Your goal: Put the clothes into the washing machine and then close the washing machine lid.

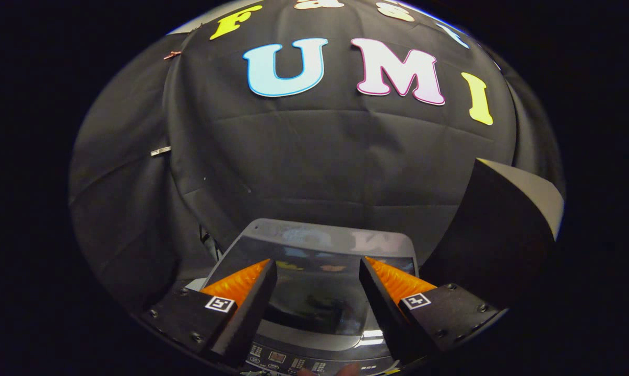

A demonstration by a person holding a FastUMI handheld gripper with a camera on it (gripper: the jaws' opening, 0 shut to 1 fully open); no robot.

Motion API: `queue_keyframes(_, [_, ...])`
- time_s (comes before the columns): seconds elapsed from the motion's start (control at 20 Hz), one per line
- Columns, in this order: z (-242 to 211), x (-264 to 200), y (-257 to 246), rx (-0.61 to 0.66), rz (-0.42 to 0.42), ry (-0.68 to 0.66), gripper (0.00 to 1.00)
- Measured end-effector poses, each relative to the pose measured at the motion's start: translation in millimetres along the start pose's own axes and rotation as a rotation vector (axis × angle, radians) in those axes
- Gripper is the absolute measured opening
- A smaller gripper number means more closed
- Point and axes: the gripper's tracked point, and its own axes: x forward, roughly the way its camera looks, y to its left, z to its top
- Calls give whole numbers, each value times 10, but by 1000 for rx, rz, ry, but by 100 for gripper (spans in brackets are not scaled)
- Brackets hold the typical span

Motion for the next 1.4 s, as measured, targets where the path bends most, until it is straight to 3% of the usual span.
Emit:
queue_keyframes(0.4, [31, -337, 118, 18, 33, -78, 100])
queue_keyframes(0.9, [618, -1045, 141, -7, 29, -338, 99])
queue_keyframes(1.4, [987, -1800, 33, -58, 21, -431, 99])
